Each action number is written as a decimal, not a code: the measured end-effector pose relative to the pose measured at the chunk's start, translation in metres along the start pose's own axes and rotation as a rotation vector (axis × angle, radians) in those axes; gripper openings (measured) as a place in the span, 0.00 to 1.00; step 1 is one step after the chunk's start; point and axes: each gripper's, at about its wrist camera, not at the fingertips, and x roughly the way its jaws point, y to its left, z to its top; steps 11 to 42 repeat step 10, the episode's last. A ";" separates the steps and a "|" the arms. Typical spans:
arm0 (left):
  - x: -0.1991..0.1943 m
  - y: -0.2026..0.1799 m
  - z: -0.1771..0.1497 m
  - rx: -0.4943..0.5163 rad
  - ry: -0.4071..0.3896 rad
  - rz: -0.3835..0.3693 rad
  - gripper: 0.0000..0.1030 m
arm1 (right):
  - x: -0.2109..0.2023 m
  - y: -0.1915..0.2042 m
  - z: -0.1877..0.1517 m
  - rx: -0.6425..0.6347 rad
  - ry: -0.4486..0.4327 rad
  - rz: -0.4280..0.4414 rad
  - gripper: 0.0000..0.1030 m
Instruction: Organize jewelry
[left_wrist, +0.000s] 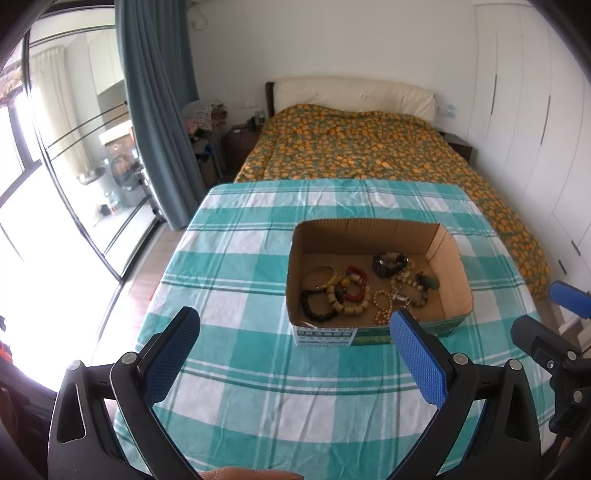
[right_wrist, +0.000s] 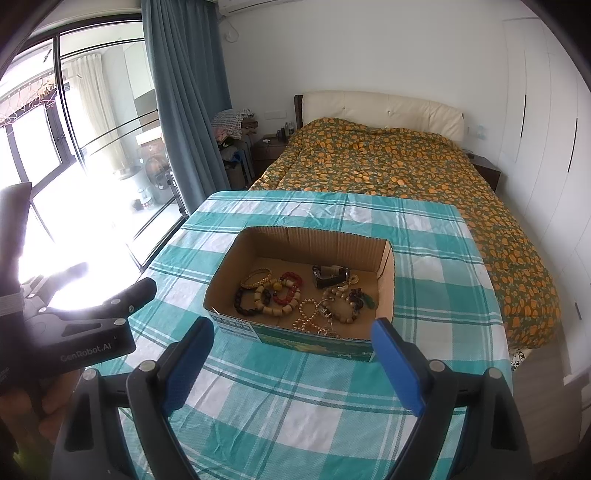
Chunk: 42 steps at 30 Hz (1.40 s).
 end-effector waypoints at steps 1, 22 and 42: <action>0.000 0.000 0.000 0.002 0.001 0.000 1.00 | 0.000 0.001 0.000 0.000 0.000 -0.001 0.86; 0.002 -0.002 -0.004 0.013 -0.010 -0.005 1.00 | 0.004 -0.003 -0.004 0.007 0.012 -0.009 0.86; 0.002 -0.002 -0.004 0.013 -0.010 -0.005 1.00 | 0.004 -0.003 -0.004 0.007 0.012 -0.009 0.86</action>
